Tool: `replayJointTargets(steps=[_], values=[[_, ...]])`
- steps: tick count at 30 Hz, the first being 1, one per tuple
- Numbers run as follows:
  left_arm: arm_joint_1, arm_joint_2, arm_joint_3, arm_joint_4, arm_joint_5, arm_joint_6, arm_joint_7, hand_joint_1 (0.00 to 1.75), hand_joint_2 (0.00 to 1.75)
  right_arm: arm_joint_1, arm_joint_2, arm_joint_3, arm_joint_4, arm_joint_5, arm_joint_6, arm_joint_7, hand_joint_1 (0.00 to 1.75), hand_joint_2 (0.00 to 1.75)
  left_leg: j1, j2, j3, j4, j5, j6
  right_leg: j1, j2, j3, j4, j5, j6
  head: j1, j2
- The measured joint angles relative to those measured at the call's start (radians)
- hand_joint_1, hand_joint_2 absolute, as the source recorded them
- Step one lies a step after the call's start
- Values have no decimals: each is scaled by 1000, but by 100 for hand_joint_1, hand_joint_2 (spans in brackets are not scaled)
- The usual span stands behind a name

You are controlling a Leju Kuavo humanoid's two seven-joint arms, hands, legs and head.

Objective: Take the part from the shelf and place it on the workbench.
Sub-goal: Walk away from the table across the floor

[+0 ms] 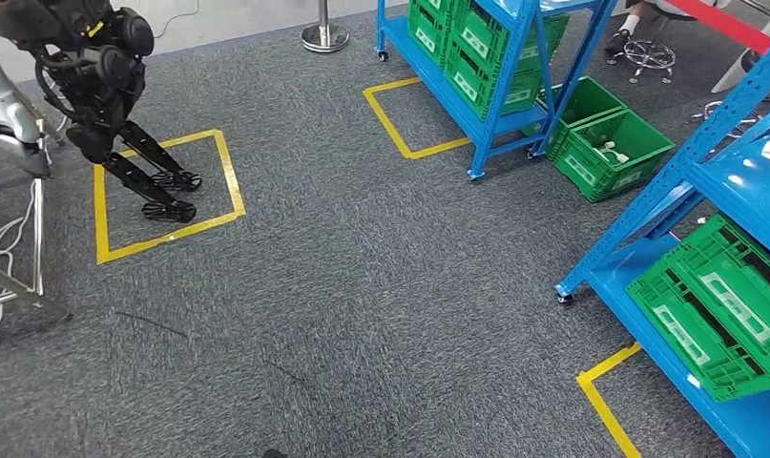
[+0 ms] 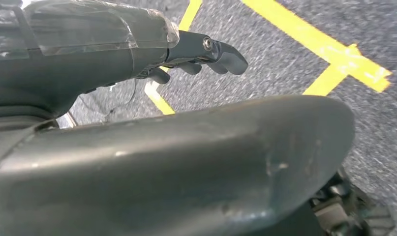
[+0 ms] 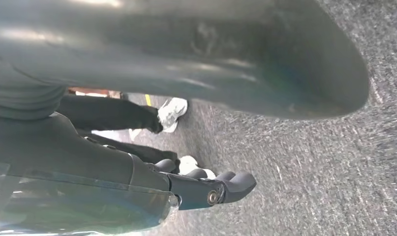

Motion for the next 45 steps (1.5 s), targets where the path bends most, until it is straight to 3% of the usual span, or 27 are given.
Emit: replayJointTargets(steps=[2, 3, 4, 6, 7, 8, 10, 11, 13, 15, 17, 19, 20, 21, 23, 25, 26, 27, 30, 32, 34, 36, 38, 40, 41, 43, 45], values=[[-2, -1, 0, 0, 0, -1, 2, 0, 0, -2, -1, 0, 0, 0, 0, 1, 0, 0, -4, 18, 6, -2, -7, -10, 11, -21, 16, -35, -5, -14, -1, 0], [-3, -1, 0, 0, 1, -1, 2, 0, 0, -2, -2, 0, 0, 0, 0, 1, 0, 0, -4, 27, 10, -4, -10, -15, 12, -12, 16, -40, -7, -20, -1, 0], [-4, -1, 0, -1, 1, -2, 2, 0, 0, -1, -3, 0, 0, 0, 0, 1, 0, 0, -2, 20, 15, -4, -15, -21, 10, -2, 18, -44, -6, -25, -1, 0], [-6, -1, -1, -2, 1, -3, 2, 0, 0, -2, -4, 0, 0, 0, 0, 2, 0, 0, 2, -41, 3, 35, -44, -29, 5, 18, 27, -53, -5, -36, -4, 0], [-6, -1, -1, -2, 2, -4, 3, 0, 0, -5, -4, 0, 0, 0, 0, 2, 0, 0, 4, -79, -24, 87, -70, -30, 4, 30, 30, -55, -5, -42, -6, 0], [-5, -1, -1, -2, 2, -5, 3, 0, 0, -8, -4, 0, 0, 0, 0, 2, 0, 0, 4, -101, -63, 156, -98, -30, 4, 43, 31, -55, -6, -46, -9, 0], [-3, -1, -1, -1, 3, -6, 3, 0, 0, -12, -3, 0, 0, 0, 2, 2, 0, 0, 3, -105, -140, 273, -125, -30, 6, 74, 34, -54, -9, -51, -12, 0], [-2, -1, -1, -1, 3, -6, 4, 0, 0, -11, -3, 0, 0, 0, 2, 2, 0, 0, 3, -103, -159, 286, -109, -29, 7, 89, 38, -54, -11, -52, -13, 0], [-2, 0, -1, -1, 3, -6, 4, 0, 0, -9, -3, 0, 0, 0, 3, 2, 0, 0, 3, -113, -144, 205, -25, -25, 6, 119, 47, -52, -17, -48, -13, 0], [-3, 2, -2, -1, 3, -7, 4, 0, 0, -9, -2, 0, 0, 0, 4, 2, 0, 0, 7, -168, -101, 90, 39, -19, 4, 146, 51, -46, -25, -40, -13, 0], [-4, 2, -6, -1, 5, -7, 4, 0, 0, -12, -2, 0, 1, 0, 5, 2, 0, 0, 9, -203, -79, 39, 44, -12, -2, 172, 44, -42, -28, -27, -13, 0], [-5, 4, -12, -1, 6, -7, 4, 0, 0, -12, -2, 0, 1, 0, 6, 2, 0, 0, 8, -178, -71, 25, 40, -2, -7, 198, 37, -44, -26, -14, -14, 0], [-5, 4, -14, -1, 6, -7, 4, 0, 0, -11, -1, 0, 1, 0, 6, 2, 0, 0, 9, -162, -66, 18, 41, 4, -6, 189, 33, -37, -32, -9, -12, 0], [-6, 5, -16, -1, 6, -7, 4, 0, 0, -11, -1, 0, 2, 0, 6, 2, 0, 0, 9, -144, -60, 12, 42, 9, -5, 166, 22, -13, -47, -4, -9, 0], [-6, 7, -18, -1, 6, -8, 4, 0, 0, -14, -2, 0, 2, 0, 7, 1, 0, 0, 8, -105, -50, 6, 38, 16, -2, 100, -30, 92, -102, 5, -3, 0], [-5, 8, -18, 0, 6, -8, 6, 0, 0, -13, 0, 0, 3, 0, 8, 0, 0, 0, 5, -68, -45, 6, 31, 18, -6, 74, -90, 206, -143, 12, -1, 0], [-5, 9, -19, 0, 7, -8, 6, 0, 0, -10, 0, 0, 4, 0, 9, 0, 0, 0, 5, -53, -42, 6, 27, 17, -8, 68, -101, 225, -138, 14, -1, 0], [-6, 9, -19, 0, 7, -8, 7, 0, 0, -6, 1, 0, 4, 0, 9, 0, 0, 0, 4, -40, -38, 6, 23, 15, -9, 63, -92, 205, -114, 14, -1, 0], [-10, 8, -20, 0, 7, -8, 6, 0, 0, -1, 0, 0, 5, 0, 9, -1, 0, 0, 1, -10, -21, 6, 9, 6, -3, 18, 1, 18, -21, 4, 0, 0], [-12, 8, -23, 0, 7, -8, 6, 0, 0, -4, -1, 0, 5, 0, 9, -1, 0, 0, -3, 6, -15, 5, 2, -3, 6, -4, 29, -39, -15, -7, 0, 0], [-14, 8, -26, 0, 7, -8, 6, 0, 0, -3, -2, 0, 5, 0, 9, -1, 0, 0, -2, 17, -10, -2, -1, -14, 8, 9, 32, -46, -18, -20, -1, 0], [-20, 8, -26, -1, 7, -8, 6, 0, 0, 1, -3, 0, 5, 0, 8, -1, 0, 0, 2, -36, -8, 13, -18, -26, 5, 23, 42, -61, -14, -31, -3, 0], [-22, 8, -26, -1, 7, -8, 5, 0, 0, -3, -3, 0, 6, 0, 8, -1, 0, 0, 4, -106, -46, 103, -65, -31, 2, 40, 51, -72, -11, -39, -9, 0], [-16, 8, -26, -1, 7, -8, 7, 0, 0, -10, -3, 0, 6, 0, 8, 0, 0, 0, 3, -114, -116, 226, -108, -28, 4, 65, 54, -71, -15, -45, -13, 0], [-13, 8, -26, -1, 7, -8, 8, 0, 0, -11, -3, 0, 6, 0, 9, 0, 0, 0, 2, -109, -140, 256, -106, -26, 6, 80, 56, -70, -17, -47, -14, 0], [-8, 8, -27, 0, 8, -9, 10, 0, 0, -9, -2, 0, 6, 0, 9, 2, 0, 0, 1, -110, -138, 212, -45, -18, 9, 111, 64, -65, -24, -47, -15, 0], [-7, 9, -28, 0, 8, -9, 10, 0, 0, -8, -1, 0, 7, 0, 9, 3, 0, 0, 4, -165, -100, 103, 28, -7, 9, 139, 69, -60, -32, -43, -15, 0]])
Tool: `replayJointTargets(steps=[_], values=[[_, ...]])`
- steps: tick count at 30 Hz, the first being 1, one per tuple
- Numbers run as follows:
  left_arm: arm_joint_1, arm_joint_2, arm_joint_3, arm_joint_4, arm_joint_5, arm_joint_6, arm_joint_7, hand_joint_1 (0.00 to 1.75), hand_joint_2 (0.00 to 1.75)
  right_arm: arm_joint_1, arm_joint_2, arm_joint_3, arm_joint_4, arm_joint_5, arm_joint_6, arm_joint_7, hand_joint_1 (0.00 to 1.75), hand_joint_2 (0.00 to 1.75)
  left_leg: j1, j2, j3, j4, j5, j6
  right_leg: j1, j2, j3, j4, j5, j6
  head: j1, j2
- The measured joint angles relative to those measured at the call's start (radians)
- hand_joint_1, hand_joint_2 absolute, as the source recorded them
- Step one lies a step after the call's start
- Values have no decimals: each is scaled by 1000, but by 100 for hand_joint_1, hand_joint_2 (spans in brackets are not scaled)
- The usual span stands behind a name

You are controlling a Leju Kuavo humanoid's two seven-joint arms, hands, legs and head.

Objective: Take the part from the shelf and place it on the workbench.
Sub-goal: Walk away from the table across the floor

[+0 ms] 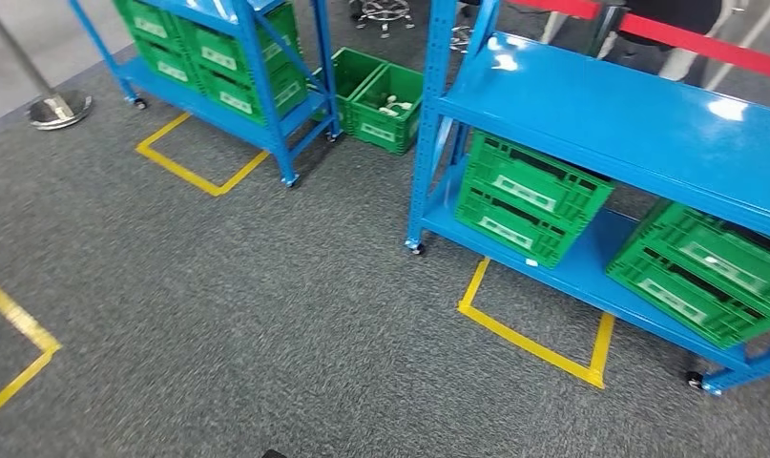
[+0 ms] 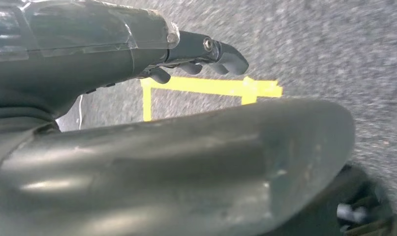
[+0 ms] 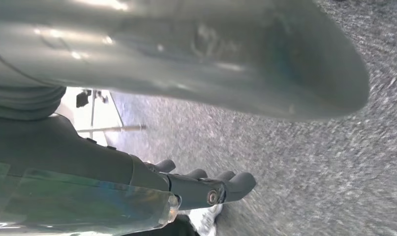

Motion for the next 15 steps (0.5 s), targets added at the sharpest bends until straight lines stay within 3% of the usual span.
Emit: replayJointTargets(steps=[2, 3, 4, 5, 7, 9, 11, 12, 13, 15], values=[[1, 1, -2, 0, 1, 0, 1, 0, 0, -3, 1, 0, 0, 0, 0, 0, 0, 0, 1, -44, 28, -65, 14, 6, -6, 27, -6, 6, -4, 10, 0, 0], [1, 2, -4, 0, 2, 0, 2, 0, 0, -3, 1, 0, 0, 0, 1, 0, 0, 0, 0, -42, 33, -74, 9, 8, -9, 41, -10, 6, -4, 17, 0, 0], [1, 2, -6, 0, 3, 0, 2, 0, 0, -3, 1, 0, 0, 0, 1, 1, 0, 0, -1, -25, 40, -83, 5, 10, -12, 55, -14, 5, -3, 24, -1, 0], [0, 2, -7, 0, 4, 0, 2, 0, 0, -2, 2, 0, 1, 0, 1, 2, 0, 0, 0, -11, 45, -90, 5, 14, -11, 53, -15, 6, -4, 29, -2, 0], [1, 1, -9, 0, 6, 0, 2, 0, 0, -4, 2, 0, 2, 0, 1, 3, 0, 0, 3, 26, 59, -105, 6, 22, -8, 7, -37, 48, -31, 41, 3, 0], [4, 1, -11, 0, 7, 0, 3, 0, 0, -8, 3, 0, 3, 0, 1, 5, 0, 0, 2, 66, 69, -110, 0, 28, -10, -51, -97, 164, -86, 53, 9, 0], [6, 0, -13, 0, 9, 0, 4, 0, 0, -6, 3, 0, 3, 0, 1, 6, 0, 0, 1, 103, 78, -110, -10, 29, -16, -68, -155, 264, -112, 63, 10, 0], [5, 0, -14, 1, 11, 0, 4, 0, 0, -2, 3, 0, 3, 0, 1, 6, 0, 0, 1, 118, 83, -110, -15, 28, -19, -73, -161, 269, -98, 66, 10, 0], [5, 0, -14, 1, 12, 0, 3, 0, 0, 2, 3, 0, 3, 0, 1, 6, 0, 0, 1, 130, 90, -110, -20, 25, -21, -78, -147, 235, -66, 66, 10, 0], [4, -2, -14, 1, 15, 0, 3, 0, 0, 6, 1, 0, 3, 0, 0, 7, 0, 0, -1, 152, 104, -110, -33, 18, -17, -111, -88, 109, 7, 61, 11, 0]])
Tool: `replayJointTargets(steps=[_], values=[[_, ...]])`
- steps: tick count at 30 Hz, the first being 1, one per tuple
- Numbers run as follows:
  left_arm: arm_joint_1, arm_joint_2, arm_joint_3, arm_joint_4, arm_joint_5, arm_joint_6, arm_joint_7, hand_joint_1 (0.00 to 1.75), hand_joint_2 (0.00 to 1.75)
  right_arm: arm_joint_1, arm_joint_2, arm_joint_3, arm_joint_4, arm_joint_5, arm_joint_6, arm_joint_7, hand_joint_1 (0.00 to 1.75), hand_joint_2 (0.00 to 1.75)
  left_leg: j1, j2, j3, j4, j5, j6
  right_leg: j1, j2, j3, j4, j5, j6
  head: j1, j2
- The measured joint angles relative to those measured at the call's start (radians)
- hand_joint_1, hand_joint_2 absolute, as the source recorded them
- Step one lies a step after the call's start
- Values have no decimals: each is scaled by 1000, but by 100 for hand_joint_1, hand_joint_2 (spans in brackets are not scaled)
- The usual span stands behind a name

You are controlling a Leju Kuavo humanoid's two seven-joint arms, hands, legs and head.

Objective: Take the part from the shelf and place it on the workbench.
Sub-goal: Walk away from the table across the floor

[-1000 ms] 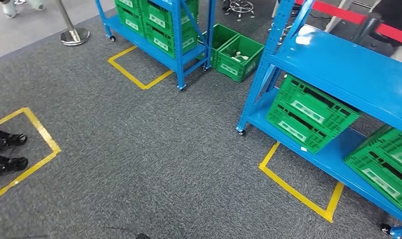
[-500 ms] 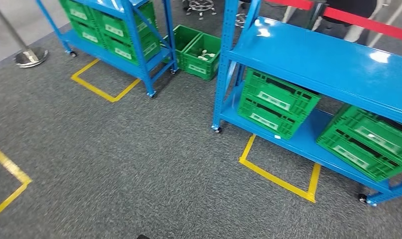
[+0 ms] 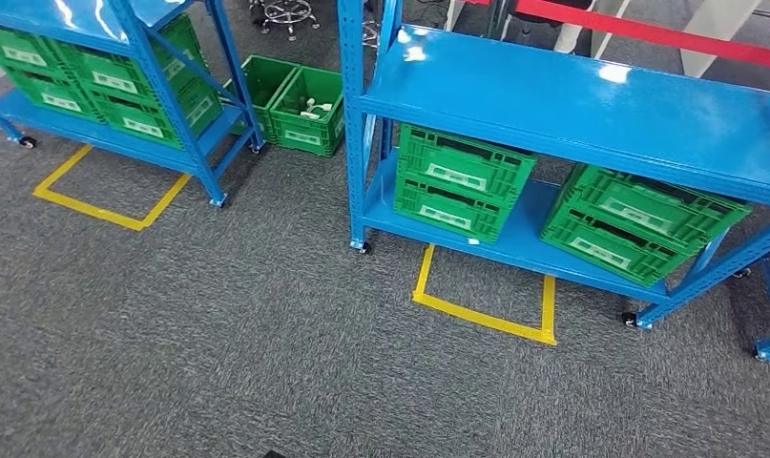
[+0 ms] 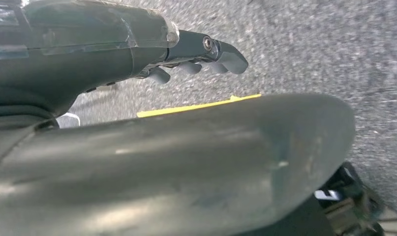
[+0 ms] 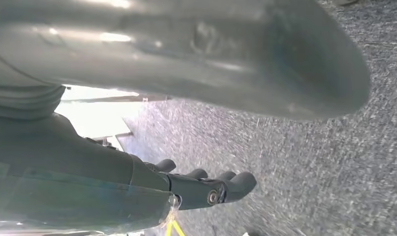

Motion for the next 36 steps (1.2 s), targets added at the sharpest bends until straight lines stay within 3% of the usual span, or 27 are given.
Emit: replayJointTargets(steps=[1, 3, 5, 7, 9, 11, 12, 14, 16, 18, 20, 21, 22, 24, 26, 27, 28, 30, 31, 33, 35, 36], values=[[-1, -1, 0, 0, 1, 0, 0, 0, 0, -1, -1, 0, 0, 0, 0, 0, 0, 0, -2, 9, 5, 0, -6, -5, 4, -19, 25, -53, 18, -7, 0, 0], [-2, -3, 0, 0, 2, 0, -1, 0, 0, -3, -2, 0, 0, 0, -1, 0, 0, 0, -7, 26, 11, 0, -14, -14, 14, -39, 43, -91, 16, -22, -1, 0], [-5, -4, -1, 0, 3, 0, -1, 0, 0, -1, -2, 0, 0, 0, -1, 0, 0, 0, -6, 30, 19, -2, -21, -23, 14, -24, 44, -98, 14, -34, -2, 0], [-6, -4, -1, -1, 3, 0, -2, 0, 0, -2, -3, 0, 0, 0, -2, 1, 0, 0, -2, -27, 5, 38, -52, -31, 8, -5, 49, -106, 16, -46, -4, 0], [-4, -4, -1, -2, 3, 0, -2, 0, 0, -8, -3, 0, 0, 0, -2, 2, 0, 0, 1, -86, -57, 157, -108, -35, 5, 18, 53, -110, 16, -55, -9, 0], [0, -4, -1, -1, 4, 0, -2, 0, 0, -11, -3, 0, 0, 0, -2, 2, 0, 0, 0, -90, -132, 273, -137, -36, 6, 47, 55, -109, 14, -58, -12, 0], [1, -4, -1, -1, 4, 0, -2, 0, 0, -10, -3, 0, 0, 0, -2, 2, 0, 0, 0, -89, -152, 289, -123, -35, 7, 62, 58, -109, 13, -58, -12, 0], [2, -3, -1, -1, 4, 0, -2, 0, 0, -8, -3, 0, 0, 0, -2, 2, 0, 0, 1, -100, -138, 212, -42, -31, 6, 92, 66, -107, 8, -55, -13, 0], [2, -3, -1, -1, 4, 0, -2, 0, 0, -9, -2, 0, 0, 0, -2, 2, 0, 0, 5, -156, -94, 95, 24, -24, 5, 119, 70, -101, 1, -47, -13, 0], [2, -2, -1, -1, 4, 0, -2, 0, 0, -11, -1, 0, 0, 0, -2, 2, 0, 0, 7, -189, -71, 44, 32, -15, 2, 145, 65, -99, -1, -34, -13, 0], [1, -3, -1, -1, 4, 0, -2, 0, 0, -11, -1, 0, 0, 0, -2, 2, 0, 0, 7, -163, -64, 34, 31, -5, -2, 170, 58, -101, 2, -22, -12, 0], [1, -3, -1, -1, 4, 0, -2, 0, 0, -10, -1, 0, 0, 0, -1, 2, 0, 0, 8, -147, -60, 29, 32, 1, -1, 163, 55, -96, -3, -17, -10, 0], [1, -4, -1, -1, 4, 1, -2, 0, 0, -10, -2, 0, 0, 0, 0, 2, 0, 0, 9, -130, -56, 25, 33, 7, 0, 141, 44, -74, -17, -11, -7, 0], [2, -4, -1, -1, 4, 1, -2, 0, 0, -13, -2, 0, 0, 0, 1, 2, 0, 0, 9, -92, -49, 20, 30, 15, 2, 76, -5, 29, -74, 0, 2, 0], [4, -4, -1, 0, 4, 1, -1, 0, 0, -13, -1, 0, 0, 0, 2, 2, 0, 0, 6, -54, -46, 20, 24, 18, -2, 45, -67, 150, -122, 9, 5, 0], [4, -4, -1, 0, 4, 1, -1, 0, 0, -10, 0, 0, 0, 0, 2, 2, 0, 0, 6, -39, -43, 20, 21, 17, -3, 40, -78, 173, -120, 11, 5, 0], [3, -3, -1, 0, 4, 1, -1, 0, 0, -6, 1, 0, 0, 0, 2, 2, 0, 0, 6, -26, -40, 20, 17, 15, -4, 35, -70, 156, -98, 11, 5, 0], [1, -4, -1, 0, 5, 1, -1, 0, 0, 0, 0, 0, 0, 0, 2, 2, 0, 0, 6, -6, -29, 20, 8, 9, -4, 18, -9, 33, -25, 5, 5, 0], [-1, -5, -1, 0, 7, 1, -2, 0, 0, 0, -1, 0, 0, 0, 3, 1, 0, 0, 5, 1, -26, 20, 4, 4, -1, 9, 23, -31, -1, -1, 5, 0], [-5, -6, -1, 0, 11, 2, -2, 0, 0, 2, -3, 0, 0, 0, 5, -4, 0, 87, 1, 4, -24, 23, -4, -5, 4, 0, 56, -96, 11, -10, 5, 0], [-7, -7, -1, 0, 13, 3, -2, 0, 0, 7, -4, 0, 0, 0, 7, -9, 0, 175, -1, -1, -23, 25, -7, 0, 5, -1, 60, -101, 7, -9, 4, 0], [-7, -8, -1, 0, 14, 3, -3, 0, 0, 7, -4, 0, 0, 0, 9, -10, 0, 175, -2, -6, -21, 25, -7, 4, 5, -3, 60, -103, 6, -8, 3, 0]])
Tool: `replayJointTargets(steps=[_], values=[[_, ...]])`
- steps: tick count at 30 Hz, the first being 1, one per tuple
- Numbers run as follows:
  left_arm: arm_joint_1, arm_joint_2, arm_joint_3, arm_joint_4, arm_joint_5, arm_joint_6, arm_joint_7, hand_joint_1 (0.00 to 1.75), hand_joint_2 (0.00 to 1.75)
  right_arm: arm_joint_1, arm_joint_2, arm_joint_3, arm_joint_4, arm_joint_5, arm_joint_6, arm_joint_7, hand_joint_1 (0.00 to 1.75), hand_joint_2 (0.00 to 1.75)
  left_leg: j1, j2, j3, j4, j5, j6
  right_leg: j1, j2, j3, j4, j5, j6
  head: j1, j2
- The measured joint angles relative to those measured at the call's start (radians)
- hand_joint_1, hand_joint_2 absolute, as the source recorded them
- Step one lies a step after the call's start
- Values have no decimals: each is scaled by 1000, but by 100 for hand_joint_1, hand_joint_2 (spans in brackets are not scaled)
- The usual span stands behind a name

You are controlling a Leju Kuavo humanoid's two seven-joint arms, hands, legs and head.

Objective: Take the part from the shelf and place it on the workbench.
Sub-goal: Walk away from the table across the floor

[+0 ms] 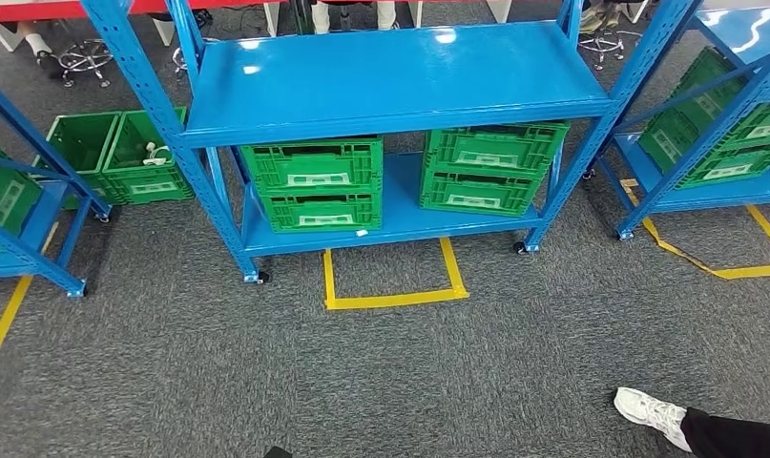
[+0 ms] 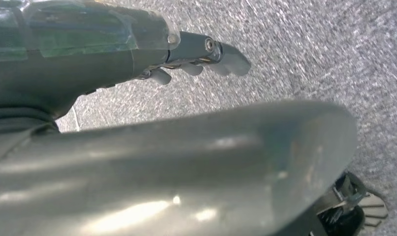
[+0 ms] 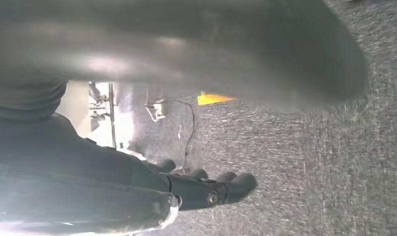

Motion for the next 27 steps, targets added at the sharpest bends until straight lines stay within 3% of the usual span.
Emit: replayJointTargets(steps=[1, 6, 13, 27], values=[[0, 0, 0, 0, 1, 0, 0, 0, 0, -1, 0, 0, 0, 0, 1, -1, 0, 175, 1, -5, 2, -3, 2, 2, 0, -2, 1, 1, -2, 0, 0, 0], [1, 0, 0, 0, 2, 0, 0, 0, 0, -7, 1, 0, 0, 0, -4, 3, 0, 175, 1, -26, 6, -15, 8, -9, 1, -16, 4, 1, -9, -11, -1, 0], [3, 0, 0, 0, 4, 0, 0, 0, 0, -10, 1, 0, 0, 0, -11, 6, 0, 175, 0, -32, 6, -18, 11, -20, 1, -24, 6, 1, -11, -14, -1, 0], [4, 0, 0, 0, 5, 0, 1, 0, 0, -11, 1, 0, 0, 0, -14, 15, 0, 175, -4, -31, 7, -18, 11, -19, -5, -24, 9, -1, -9, -11, -1, 0]])
